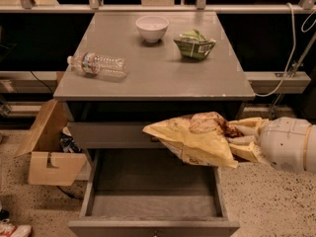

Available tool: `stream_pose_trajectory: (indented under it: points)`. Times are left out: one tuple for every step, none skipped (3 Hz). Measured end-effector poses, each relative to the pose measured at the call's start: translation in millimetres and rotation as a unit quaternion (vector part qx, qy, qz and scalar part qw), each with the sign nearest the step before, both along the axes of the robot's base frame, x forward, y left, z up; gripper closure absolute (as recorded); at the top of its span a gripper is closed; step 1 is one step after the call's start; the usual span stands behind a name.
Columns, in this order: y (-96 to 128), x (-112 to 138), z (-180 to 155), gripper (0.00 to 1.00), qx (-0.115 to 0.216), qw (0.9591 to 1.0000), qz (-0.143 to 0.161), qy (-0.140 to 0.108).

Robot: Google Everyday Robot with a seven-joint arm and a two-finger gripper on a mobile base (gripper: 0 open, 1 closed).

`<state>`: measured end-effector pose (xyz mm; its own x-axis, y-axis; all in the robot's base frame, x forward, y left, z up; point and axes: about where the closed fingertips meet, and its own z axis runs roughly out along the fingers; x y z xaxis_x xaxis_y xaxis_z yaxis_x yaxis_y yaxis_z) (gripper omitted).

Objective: Pick brown chip bag from middle drawer and place on counter

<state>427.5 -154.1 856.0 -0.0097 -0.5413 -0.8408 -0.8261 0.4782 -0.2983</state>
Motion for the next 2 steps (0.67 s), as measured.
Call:
stream_pose_trajectory:
  points:
    - [0, 13, 23, 1.0, -0.012, 0.9996, 0.003, -0.025]
    - [5, 45, 76, 1.0, -0.045, 0.9955, 0.013, -0.082]
